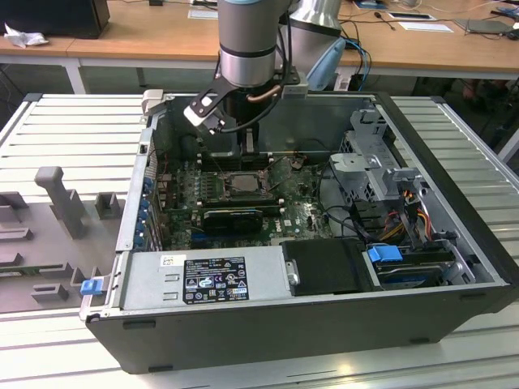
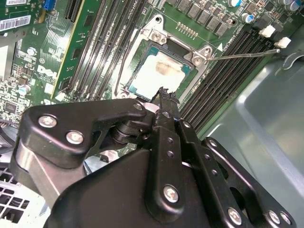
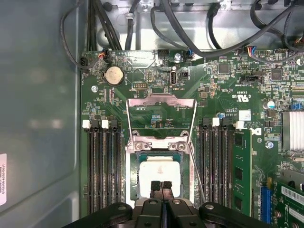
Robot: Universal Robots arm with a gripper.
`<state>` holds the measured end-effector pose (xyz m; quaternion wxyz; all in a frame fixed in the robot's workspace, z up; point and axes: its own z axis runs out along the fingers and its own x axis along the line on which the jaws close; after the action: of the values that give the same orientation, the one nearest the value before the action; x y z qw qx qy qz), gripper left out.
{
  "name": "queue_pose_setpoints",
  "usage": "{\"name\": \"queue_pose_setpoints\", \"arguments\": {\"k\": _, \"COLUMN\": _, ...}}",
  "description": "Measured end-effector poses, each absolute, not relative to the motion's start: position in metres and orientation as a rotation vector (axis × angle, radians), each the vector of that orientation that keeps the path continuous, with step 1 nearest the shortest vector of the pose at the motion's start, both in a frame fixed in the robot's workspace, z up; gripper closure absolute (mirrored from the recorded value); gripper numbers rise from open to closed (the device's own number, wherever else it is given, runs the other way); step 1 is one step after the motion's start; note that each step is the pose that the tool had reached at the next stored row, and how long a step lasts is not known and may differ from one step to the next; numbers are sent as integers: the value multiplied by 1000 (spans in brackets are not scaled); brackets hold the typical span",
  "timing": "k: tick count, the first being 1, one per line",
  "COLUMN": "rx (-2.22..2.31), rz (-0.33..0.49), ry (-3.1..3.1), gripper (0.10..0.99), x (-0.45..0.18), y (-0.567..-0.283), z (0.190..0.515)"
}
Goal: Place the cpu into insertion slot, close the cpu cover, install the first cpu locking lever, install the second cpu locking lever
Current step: 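Close the cpu cover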
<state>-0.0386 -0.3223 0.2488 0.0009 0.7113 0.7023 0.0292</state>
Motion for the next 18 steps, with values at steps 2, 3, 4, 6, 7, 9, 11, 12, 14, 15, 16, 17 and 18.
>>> {"name": "queue_pose_setpoints", "arguments": {"k": 2, "rx": 2234, "rz": 91, "ry": 2205, "gripper": 980, "x": -39, "y": -322, "z": 250}}
{"name": "queue_pose_setpoints", "arguments": {"k": 3, "rx": 2234, "rz": 91, "ry": 2205, "gripper": 980, "x": -39, "y": -322, "z": 250}}
{"name": "queue_pose_setpoints", "arguments": {"k": 4, "rx": 2234, "rz": 92, "ry": 2205, "gripper": 980, "x": -39, "y": -322, "z": 250}}
{"name": "queue_pose_setpoints", "arguments": {"k": 6, "rx": 2234, "rz": 92, "ry": 2205, "gripper": 980, "x": -39, "y": -322, "z": 250}}
{"name": "queue_pose_setpoints", "arguments": {"k": 7, "rx": 2234, "rz": 92, "ry": 2205, "gripper": 980, "x": -39, "y": -322, "z": 251}}
{"name": "queue_pose_setpoints", "arguments": {"k": 9, "rx": 2234, "rz": 91, "ry": 2205, "gripper": 980, "x": -39, "y": -322, "z": 251}}
{"name": "queue_pose_setpoints", "arguments": {"k": 11, "rx": 2235, "rz": 91, "ry": 2205, "gripper": 980, "x": -36, "y": -323, "z": 251}}
{"name": "queue_pose_setpoints", "arguments": {"k": 12, "rx": 2236, "rz": 90, "ry": 2205, "gripper": 980, "x": -34, "y": -323, "z": 251}}
{"name": "queue_pose_setpoints", "arguments": {"k": 14, "rx": 2236, "rz": 89, "ry": 2205, "gripper": 980, "x": -27, "y": -323, "z": 251}}
{"name": "queue_pose_setpoints", "arguments": {"k": 15, "rx": 2236, "rz": 89, "ry": 2205, "gripper": 980, "x": -26, "y": -323, "z": 251}}
{"name": "queue_pose_setpoints", "arguments": {"k": 16, "rx": 2236, "rz": 89, "ry": 2204, "gripper": 980, "x": -26, "y": -323, "z": 251}}
{"name": "queue_pose_setpoints", "arguments": {"k": 17, "rx": 2236, "rz": 90, "ry": 2204, "gripper": 980, "x": -26, "y": -323, "z": 254}}
{"name": "queue_pose_setpoints", "arguments": {"k": 18, "rx": 2236, "rz": 90, "ry": 2204, "gripper": 980, "x": -26, "y": -323, "z": 257}}
